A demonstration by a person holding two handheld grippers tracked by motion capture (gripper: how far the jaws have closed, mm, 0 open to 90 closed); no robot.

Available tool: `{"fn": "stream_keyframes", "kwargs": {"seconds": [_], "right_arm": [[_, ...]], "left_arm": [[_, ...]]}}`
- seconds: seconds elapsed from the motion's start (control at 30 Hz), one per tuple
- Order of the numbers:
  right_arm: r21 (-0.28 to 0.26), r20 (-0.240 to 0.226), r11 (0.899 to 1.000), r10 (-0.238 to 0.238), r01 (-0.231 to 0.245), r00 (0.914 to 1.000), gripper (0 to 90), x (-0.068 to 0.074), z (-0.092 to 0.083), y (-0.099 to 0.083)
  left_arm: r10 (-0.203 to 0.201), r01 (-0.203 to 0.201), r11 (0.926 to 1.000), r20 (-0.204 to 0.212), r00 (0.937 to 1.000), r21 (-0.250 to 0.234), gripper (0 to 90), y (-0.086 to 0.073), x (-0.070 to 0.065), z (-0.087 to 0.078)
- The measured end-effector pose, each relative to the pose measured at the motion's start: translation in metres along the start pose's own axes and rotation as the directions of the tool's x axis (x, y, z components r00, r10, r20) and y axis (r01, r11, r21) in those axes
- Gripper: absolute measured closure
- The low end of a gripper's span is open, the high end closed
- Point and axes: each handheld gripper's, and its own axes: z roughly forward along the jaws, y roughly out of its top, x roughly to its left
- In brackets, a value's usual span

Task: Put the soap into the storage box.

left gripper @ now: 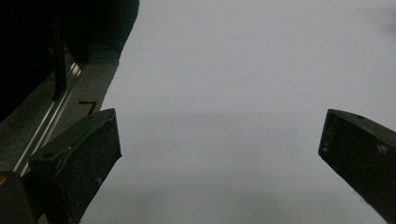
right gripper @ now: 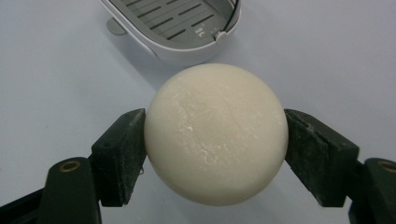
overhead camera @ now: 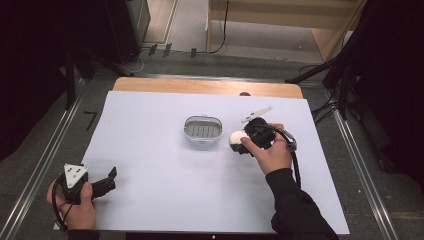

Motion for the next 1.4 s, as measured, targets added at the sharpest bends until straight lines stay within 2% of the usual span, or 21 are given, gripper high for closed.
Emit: {"fn": "stream_keyframes", "kwargs": {"seconds": [0.63, 0.93, 1.4], "right_arm": [[0.009, -0.018, 0.999, -0.038, 0.038, 0.9991, 25.4, 0.01, 0.005, 0.027], [0.024, -0.023, 0.998, -0.058, 0.058, 0.9981, 25.4, 0.017, 0.007, 0.045], [0.059, -0.059, 0.996, -0.065, 0.068, 0.9962, 25.4, 0.025, 0.024, 0.07]], "left_arm": [[0.0, 0.0, 1.0, 0.006, 1.0, 0.0, 0.0, 0.0, 0.0, 0.0], [-0.003, 0.003, 1.0, 0.008, 1.0, 0.0, 0.0, 0.0, 0.001, 0.0], [-0.007, 0.007, 1.0, 0.011, 0.9999, -0.001, 0.0, 0.0, 0.001, 0.0]]}}
